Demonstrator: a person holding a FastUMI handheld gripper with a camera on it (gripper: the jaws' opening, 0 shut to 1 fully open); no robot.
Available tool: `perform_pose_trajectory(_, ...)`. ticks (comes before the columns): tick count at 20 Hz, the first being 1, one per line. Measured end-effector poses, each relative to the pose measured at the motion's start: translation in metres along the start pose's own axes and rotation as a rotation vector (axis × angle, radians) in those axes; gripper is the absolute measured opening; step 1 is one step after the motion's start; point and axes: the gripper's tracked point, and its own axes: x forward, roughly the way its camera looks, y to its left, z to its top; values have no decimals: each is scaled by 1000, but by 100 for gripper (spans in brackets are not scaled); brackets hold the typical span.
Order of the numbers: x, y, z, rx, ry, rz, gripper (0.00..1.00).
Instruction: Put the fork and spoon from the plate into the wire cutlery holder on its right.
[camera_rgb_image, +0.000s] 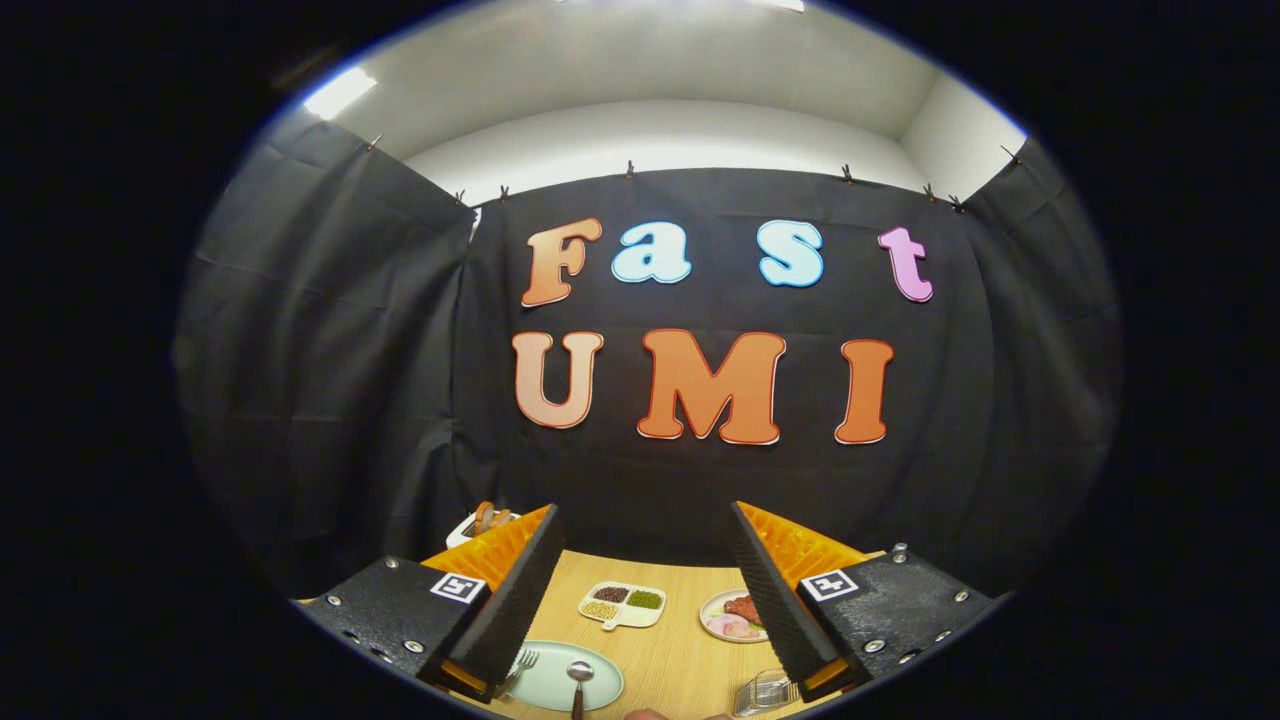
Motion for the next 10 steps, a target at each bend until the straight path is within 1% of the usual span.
perform_pose_trajectory(5,0,5,-21,7,56,0,99)
perform_pose_trajectory(10,3,12,-38,35,109,34,98)
